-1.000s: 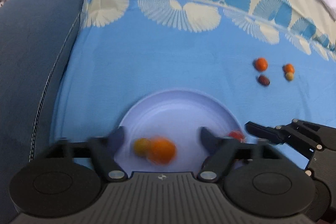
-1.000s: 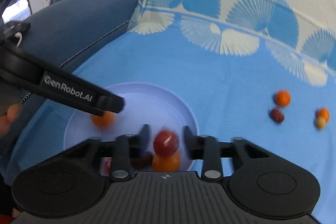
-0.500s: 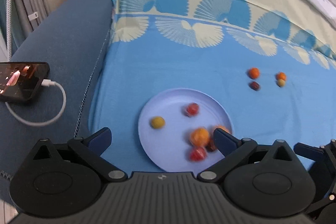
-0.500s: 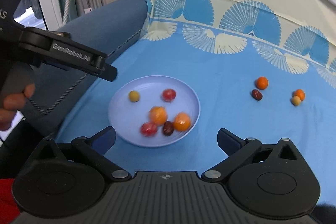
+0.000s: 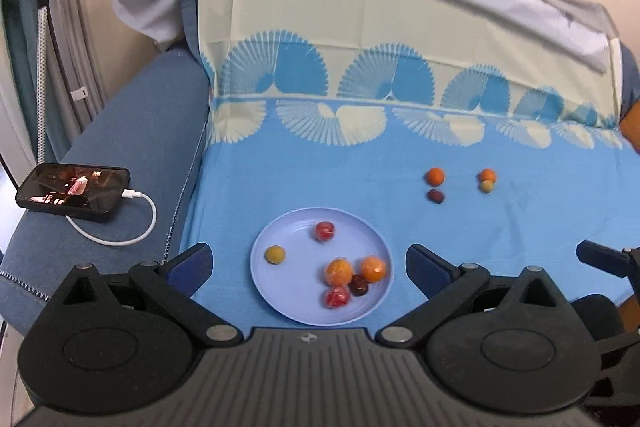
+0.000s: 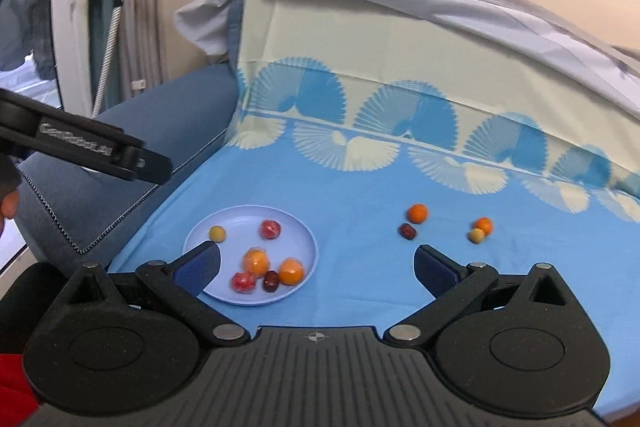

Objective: Organize fruits
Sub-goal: 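Withdraw both open tools from the plate toward the remaining fruits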

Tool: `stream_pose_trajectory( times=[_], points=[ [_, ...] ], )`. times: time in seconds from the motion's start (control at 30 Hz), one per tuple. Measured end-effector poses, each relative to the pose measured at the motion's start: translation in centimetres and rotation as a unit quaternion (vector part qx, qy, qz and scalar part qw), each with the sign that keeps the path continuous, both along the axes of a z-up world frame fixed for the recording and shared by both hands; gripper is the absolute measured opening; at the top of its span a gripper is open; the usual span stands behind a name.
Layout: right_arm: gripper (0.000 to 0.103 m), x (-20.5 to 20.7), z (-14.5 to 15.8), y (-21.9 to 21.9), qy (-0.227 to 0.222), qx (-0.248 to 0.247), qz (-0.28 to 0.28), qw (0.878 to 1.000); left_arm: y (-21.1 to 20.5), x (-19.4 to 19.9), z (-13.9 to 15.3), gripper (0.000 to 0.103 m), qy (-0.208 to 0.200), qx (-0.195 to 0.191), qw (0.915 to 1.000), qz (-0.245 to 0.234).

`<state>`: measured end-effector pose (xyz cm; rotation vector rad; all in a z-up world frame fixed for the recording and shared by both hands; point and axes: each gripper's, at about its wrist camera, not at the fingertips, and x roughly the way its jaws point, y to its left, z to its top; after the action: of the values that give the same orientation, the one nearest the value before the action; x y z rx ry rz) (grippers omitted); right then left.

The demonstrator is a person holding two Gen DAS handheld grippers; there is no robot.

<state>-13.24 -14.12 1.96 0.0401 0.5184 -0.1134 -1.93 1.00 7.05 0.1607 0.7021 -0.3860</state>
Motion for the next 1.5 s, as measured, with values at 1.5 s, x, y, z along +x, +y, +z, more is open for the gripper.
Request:
stream_pose_trajectory(
  times=[1.5],
  points=[
    [0.102,-0.7,-1.6,-0.5,-0.002,0.025,0.02,0.999,-0.7,-1.7,0.2,0.103,-0.001,0.017,0.9999,-0.003]
  ],
)
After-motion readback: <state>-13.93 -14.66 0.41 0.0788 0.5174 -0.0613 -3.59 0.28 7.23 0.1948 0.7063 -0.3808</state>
